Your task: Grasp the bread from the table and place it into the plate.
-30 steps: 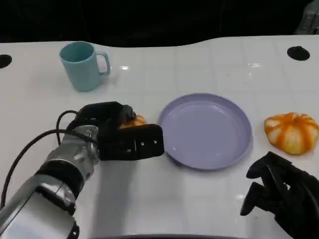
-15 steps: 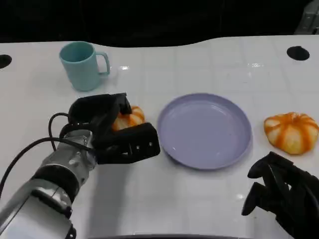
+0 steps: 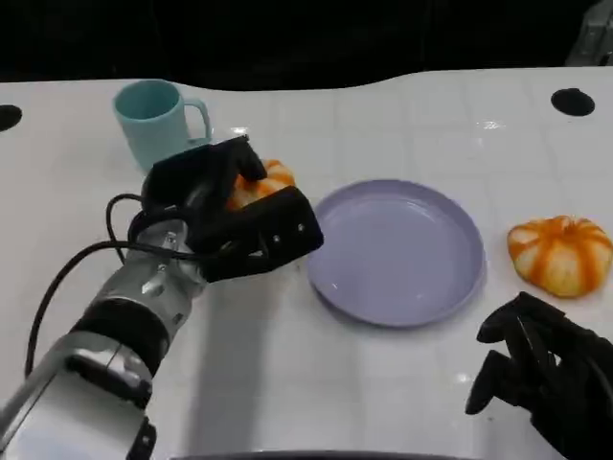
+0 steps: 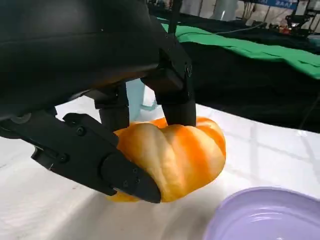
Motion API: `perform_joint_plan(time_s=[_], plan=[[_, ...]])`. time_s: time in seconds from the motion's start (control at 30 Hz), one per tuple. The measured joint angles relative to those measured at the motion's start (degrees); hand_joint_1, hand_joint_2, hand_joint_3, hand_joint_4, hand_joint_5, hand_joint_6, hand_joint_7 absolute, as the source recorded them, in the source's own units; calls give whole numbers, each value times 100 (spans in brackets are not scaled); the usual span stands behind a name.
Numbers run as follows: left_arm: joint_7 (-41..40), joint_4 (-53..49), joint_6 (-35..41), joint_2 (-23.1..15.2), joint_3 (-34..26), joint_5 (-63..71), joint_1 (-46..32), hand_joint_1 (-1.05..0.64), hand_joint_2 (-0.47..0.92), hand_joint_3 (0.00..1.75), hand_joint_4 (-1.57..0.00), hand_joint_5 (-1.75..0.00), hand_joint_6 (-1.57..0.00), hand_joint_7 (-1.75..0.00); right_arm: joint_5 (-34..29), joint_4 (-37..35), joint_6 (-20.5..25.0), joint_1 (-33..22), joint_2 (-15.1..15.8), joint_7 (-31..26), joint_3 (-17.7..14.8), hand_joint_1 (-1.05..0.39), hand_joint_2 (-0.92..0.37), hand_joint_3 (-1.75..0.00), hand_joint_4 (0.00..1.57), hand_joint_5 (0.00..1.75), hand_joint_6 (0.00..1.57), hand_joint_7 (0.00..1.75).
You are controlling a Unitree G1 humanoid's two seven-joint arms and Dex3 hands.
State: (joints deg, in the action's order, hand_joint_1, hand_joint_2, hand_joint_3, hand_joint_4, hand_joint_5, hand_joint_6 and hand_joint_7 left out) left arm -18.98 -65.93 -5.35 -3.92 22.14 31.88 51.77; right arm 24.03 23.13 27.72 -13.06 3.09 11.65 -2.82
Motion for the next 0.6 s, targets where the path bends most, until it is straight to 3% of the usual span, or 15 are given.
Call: perform_joint_plan(time_s=[0.03,0.07,0.13,0.2,0.3,0.37,0.5,0.6], plan=[[32,79,23,44,-2,-24,68,-24,88,34,-87,-175,-87,-77,0,-2,0,14,0,10,1,-44,-92,-42,65,175,49,161],[55,157,37,72,-2,-38,131,-23,85,40,-89,-175,-85,-105,0,-2,0,24,0,17,0,-44,-92,-43,65,175,49,161],[73,271,43,139,40,-15,254,-22,81,50,-90,-175,-76,-137,0,-9,-1,27,0,24,-4,-44,-92,-43,65,175,49,161],[193,376,38,240,90,12,340,-22,79,55,-90,-175,-72,-149,0,-24,-3,30,0,35,-4,-44,-92,-43,65,175,49,161],[296,467,-35,376,173,51,351,-25,74,58,-95,-175,-74,-130,0,-32,-4,40,-1,38,-7,-44,-92,-43,65,175,49,162],[301,498,-104,454,269,117,351,-28,82,36,-94,-175,-83,-84,0,-34,-4,42,-3,37,-6,-44,-92,-43,65,175,49,162],[377,522,-113,655,434,216,374,-29,87,23,-93,-175,-91,-56,-19,-33,-4,42,-4,35,6,-44,-92,-43,65,175,49,162],[427,511,-130,786,527,290,394,-31,88,19,-94,-175,-95,-47,-19,-34,-5,42,-9,35,14,-44,-92,-43,65,175,49,162]])
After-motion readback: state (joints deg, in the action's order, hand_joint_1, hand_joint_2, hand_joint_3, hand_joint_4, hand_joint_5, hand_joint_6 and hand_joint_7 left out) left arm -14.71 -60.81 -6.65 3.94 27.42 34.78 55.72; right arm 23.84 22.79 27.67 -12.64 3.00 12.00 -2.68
